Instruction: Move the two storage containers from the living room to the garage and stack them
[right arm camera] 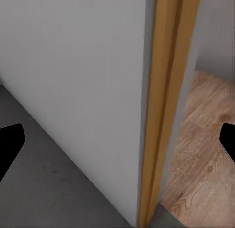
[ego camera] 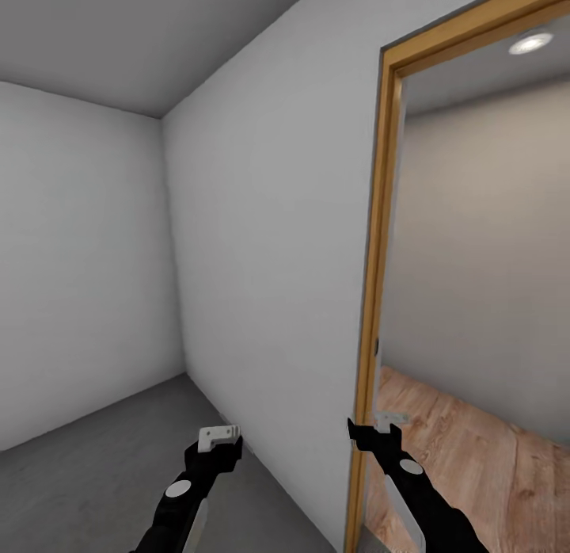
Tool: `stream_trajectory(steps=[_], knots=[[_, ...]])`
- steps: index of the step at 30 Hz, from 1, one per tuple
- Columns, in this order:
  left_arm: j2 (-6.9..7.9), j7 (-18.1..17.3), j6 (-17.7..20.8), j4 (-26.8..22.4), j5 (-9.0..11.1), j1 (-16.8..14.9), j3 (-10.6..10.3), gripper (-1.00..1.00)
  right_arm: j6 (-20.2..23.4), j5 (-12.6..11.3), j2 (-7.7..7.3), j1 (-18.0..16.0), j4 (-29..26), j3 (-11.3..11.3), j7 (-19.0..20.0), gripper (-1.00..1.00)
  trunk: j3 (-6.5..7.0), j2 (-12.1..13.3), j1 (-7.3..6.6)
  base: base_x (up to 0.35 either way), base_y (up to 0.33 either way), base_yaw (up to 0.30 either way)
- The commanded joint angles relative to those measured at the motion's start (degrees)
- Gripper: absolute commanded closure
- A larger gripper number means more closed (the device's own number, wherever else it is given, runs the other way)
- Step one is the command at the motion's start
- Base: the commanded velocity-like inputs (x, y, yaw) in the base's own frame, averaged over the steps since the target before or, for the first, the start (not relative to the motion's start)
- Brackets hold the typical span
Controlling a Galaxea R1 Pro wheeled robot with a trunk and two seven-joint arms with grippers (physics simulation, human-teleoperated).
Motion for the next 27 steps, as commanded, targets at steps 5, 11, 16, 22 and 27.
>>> stream_trajectory(steps=[5, 11, 16, 22, 27], knots=[[0.00, 0.3, 0.3, -0.1, -0.2, 0.0, -0.1, -1.00, 0.2, -0.6, -0.08, 0.0, -0.1, 0.4, -0.4, -1.00, 0.22, 0.0, 0.03, 0.000, 0.000, -0.261], [0.00, 0.3, 0.3, -0.1, -0.2, 0.0, -0.1, -1.00, 0.2, -0.6, -0.08, 0.0, -0.1, 0.4, -0.4, -1.00, 0.50, 0.0, 0.03, 0.000, 0.000, -0.263], [0.00, 0.3, 0.3, -0.1, -0.2, 0.0, -0.1, -1.00, 0.2, -0.6, -0.08, 0.0, -0.1, 0.4, -0.4, -1.00, 0.73, 0.0, 0.03, 0.000, 0.000, -0.266], [0.00, 0.3, 0.3, -0.1, -0.2, 0.0, -0.1, -1.00, 0.1, -0.7, -0.08, 0.0, -0.1, 0.4, -0.4, -1.00, 0.93, 0.0, 0.03, 0.000, 0.000, -0.281], [0.00, 0.3, 0.3, -0.1, -0.2, 0.0, -0.1, -1.00, 0.1, -0.7, -0.08, 0.0, -0.1, 0.4, -0.4, -1.00, 1.05, 0.0, 0.03, 0.000, 0.000, -0.292]])
